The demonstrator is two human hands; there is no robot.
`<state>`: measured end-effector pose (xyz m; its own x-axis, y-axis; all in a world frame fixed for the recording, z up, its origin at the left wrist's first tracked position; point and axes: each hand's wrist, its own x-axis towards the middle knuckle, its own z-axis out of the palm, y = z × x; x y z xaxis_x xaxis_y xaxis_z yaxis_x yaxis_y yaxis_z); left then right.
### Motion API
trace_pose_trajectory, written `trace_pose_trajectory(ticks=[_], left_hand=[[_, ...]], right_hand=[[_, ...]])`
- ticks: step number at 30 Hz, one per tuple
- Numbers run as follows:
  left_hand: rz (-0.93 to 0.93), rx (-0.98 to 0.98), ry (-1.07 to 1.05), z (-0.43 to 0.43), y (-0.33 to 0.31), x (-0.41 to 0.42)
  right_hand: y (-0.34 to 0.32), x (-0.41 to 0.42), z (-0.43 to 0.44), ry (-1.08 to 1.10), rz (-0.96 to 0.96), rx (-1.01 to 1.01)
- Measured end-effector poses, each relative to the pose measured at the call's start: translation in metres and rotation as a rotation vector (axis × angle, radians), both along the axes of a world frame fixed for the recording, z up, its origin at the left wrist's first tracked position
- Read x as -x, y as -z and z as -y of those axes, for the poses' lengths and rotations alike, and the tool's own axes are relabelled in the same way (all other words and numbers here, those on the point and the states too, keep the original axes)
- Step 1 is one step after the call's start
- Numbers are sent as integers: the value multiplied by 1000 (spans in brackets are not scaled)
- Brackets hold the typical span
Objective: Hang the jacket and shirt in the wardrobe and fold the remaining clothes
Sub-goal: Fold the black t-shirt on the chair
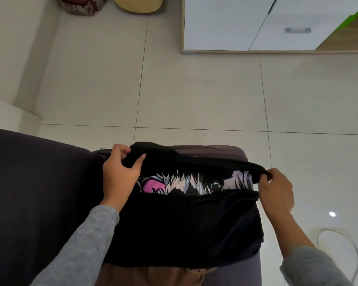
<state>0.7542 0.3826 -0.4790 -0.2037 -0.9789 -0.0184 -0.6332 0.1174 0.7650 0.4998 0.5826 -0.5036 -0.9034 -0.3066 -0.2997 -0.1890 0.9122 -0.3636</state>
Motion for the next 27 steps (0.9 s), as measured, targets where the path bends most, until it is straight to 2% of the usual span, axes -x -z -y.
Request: trace_pose_trajectory(ticks=[4, 8, 11, 13, 16, 20, 24, 27], left_hand=[[40, 109, 119, -32, 0, -28], [39, 198, 130, -68, 6, -58], [76, 139, 214, -92, 12, -82], [135, 51, 313, -106, 13, -96], [135, -105, 343, -119, 11, -112], [-7, -241, 226, -116, 7, -116], [-90, -376, 108, -102, 1, -109], [-85, -341, 139, -93, 3, -115]], right_hand=[[-13, -17, -17, 233, 44, 303], [-26, -51, -37, 376, 26, 433], [-23, -68, -55, 484, 73, 444], [-14, -74, -65, 479, 182, 330], [-8, -88, -66, 394, 276, 199], [-19, -119, -46, 175, 73, 241], [-31, -169, -15, -289, 14, 480], [-32, -202, 9, -603, 32, 373]])
